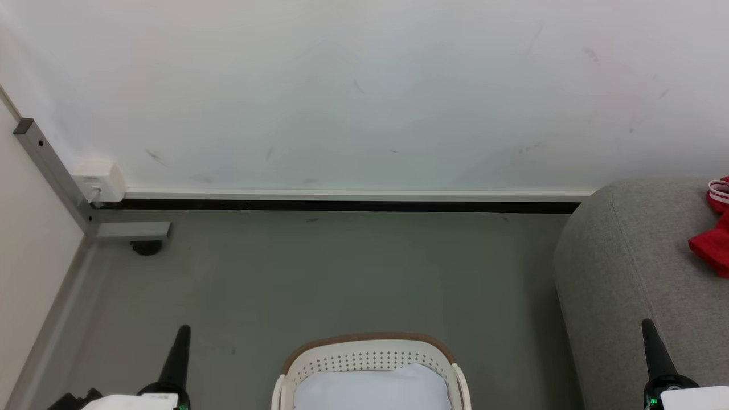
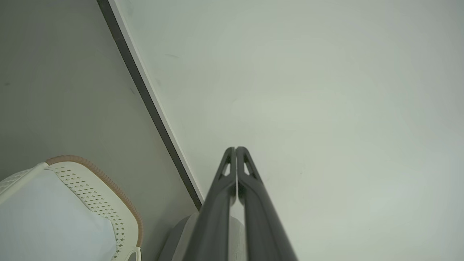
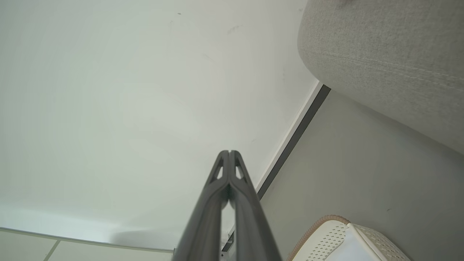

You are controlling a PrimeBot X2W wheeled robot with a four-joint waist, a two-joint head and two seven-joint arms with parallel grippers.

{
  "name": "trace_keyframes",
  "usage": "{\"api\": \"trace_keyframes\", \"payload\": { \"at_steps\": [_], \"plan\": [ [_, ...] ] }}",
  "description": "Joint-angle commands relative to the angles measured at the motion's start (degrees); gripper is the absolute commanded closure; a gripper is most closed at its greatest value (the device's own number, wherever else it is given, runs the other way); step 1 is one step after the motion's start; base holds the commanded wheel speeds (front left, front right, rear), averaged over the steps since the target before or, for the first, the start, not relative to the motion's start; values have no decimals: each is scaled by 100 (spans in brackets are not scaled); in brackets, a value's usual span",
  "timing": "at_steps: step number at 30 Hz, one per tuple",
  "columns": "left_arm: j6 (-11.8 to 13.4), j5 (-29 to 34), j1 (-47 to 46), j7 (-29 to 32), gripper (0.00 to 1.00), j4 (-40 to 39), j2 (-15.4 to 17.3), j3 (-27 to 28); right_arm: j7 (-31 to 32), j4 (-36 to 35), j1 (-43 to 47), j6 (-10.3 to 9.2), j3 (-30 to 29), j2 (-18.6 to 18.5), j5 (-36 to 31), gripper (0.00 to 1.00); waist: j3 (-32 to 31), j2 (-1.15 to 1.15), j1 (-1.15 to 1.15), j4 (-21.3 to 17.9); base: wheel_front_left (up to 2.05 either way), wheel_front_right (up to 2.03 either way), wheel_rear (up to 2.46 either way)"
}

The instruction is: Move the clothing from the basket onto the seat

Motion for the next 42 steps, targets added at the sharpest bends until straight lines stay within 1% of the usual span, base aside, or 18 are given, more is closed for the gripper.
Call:
{"api": "trace_keyframes", "payload": {
  "at_steps": [1, 32, 35, 42],
  "plan": [
    [-34, -165, -93, 37, 100, -37, 21, 35, 31, -71, -93, -8, -20, -57, 133, 100, 3, 0, 0, 3, 0, 0, 0],
    [-81, -1448, -300, 382, 100, -38, 10, 164, 391, -227, -199, -12, -121, -64, 1471, 100, 76, 0, 0, 58, 0, 0, 0],
    [-86, -1562, -314, 409, 100, -38, 9, 174, 411, -237, -209, -12, -128, -64, 1557, 100, 82, 0, 0, 63, 0, 0, 0],
    [-81, -1549, -311, 407, 100, -37, 9, 169, 408, -231, -208, -12, -125, -63, 1533, 100, 82, 0, 0, 63, 0, 0, 0]
  ]
}}
